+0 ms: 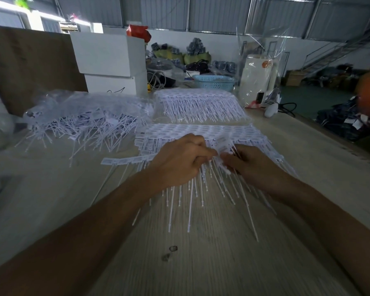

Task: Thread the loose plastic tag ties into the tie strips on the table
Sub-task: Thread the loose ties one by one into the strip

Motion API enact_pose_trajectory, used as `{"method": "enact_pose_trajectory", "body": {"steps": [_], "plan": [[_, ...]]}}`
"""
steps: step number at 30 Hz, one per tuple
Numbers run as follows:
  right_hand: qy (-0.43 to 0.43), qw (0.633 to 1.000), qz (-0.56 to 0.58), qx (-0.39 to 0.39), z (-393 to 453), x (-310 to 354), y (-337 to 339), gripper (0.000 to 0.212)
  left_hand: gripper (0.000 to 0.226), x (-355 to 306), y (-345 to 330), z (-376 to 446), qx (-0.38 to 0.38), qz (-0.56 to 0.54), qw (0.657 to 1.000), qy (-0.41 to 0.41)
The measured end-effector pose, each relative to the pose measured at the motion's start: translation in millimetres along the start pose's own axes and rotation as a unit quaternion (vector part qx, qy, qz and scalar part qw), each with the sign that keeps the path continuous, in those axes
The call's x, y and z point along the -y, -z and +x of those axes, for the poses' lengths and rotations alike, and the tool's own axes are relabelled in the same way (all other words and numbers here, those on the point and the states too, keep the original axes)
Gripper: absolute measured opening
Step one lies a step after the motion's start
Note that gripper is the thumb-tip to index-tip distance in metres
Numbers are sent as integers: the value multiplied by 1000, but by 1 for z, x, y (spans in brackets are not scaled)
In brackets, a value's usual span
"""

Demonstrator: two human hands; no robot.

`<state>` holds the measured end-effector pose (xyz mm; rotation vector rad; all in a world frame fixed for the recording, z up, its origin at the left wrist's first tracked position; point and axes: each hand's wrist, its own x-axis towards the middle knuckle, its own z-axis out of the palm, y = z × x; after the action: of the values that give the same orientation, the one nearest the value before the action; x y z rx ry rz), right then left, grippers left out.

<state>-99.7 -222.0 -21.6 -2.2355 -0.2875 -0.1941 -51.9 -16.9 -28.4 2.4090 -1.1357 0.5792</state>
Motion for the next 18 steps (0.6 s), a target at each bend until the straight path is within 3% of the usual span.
{"method": "enact_pose_trajectory", "body": {"steps": [3,8,14,18], "plan": [[29,998,-48,4,0,-2,-3,37,28,3,-3,-1,14,-7,1000,2],[-43,992,121,2,0,0,0,35,27,-2,0,6,-57,-118,991,41],[-140,939,314,20,-5,11,-5,28,31,-10,4,7,-34,-169,983,56],[-160,922,350,33,-6,10,-5,25,35,-11,4,7,-58,-180,980,63]]}}
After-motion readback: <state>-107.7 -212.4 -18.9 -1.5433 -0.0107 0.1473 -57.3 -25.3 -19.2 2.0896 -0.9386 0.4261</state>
